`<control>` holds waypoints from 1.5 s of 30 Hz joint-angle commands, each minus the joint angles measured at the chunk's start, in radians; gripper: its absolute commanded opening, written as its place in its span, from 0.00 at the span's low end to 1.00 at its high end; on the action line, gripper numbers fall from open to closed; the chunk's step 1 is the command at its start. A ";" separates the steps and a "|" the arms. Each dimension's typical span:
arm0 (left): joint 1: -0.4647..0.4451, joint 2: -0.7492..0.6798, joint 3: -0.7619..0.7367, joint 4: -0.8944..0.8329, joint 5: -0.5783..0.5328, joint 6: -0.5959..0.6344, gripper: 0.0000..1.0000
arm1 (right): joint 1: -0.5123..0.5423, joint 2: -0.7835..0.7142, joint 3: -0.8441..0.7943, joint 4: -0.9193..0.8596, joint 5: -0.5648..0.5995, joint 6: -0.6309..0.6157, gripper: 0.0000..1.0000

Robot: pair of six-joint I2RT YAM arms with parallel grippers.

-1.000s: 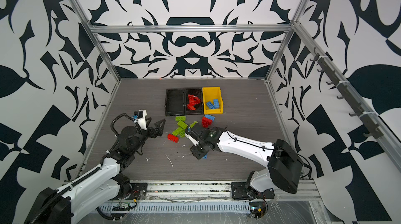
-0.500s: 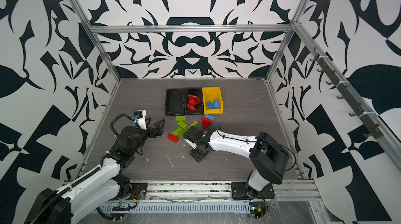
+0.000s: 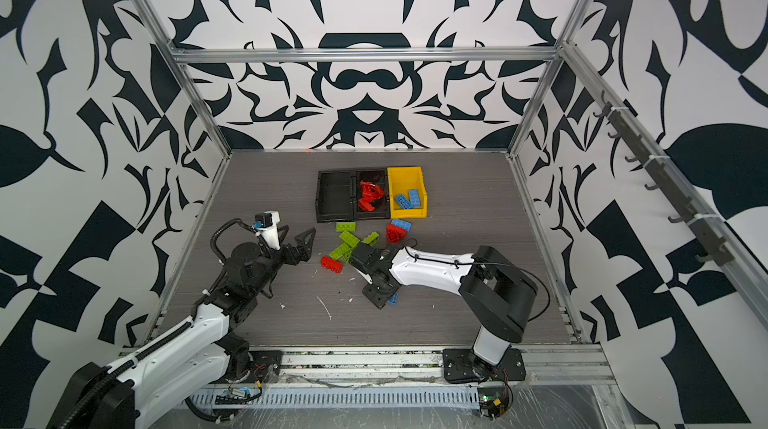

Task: Sort the legos into containers by color
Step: 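Reach the right gripper to the blue 2x4 brick nearest the robot and grasp it, then lift the blue brick into the yellow bin and open the right gripper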

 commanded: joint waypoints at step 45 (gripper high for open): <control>-0.004 0.003 -0.005 0.011 0.011 -0.003 1.00 | -0.604 -0.042 0.313 0.300 -0.094 0.016 0.32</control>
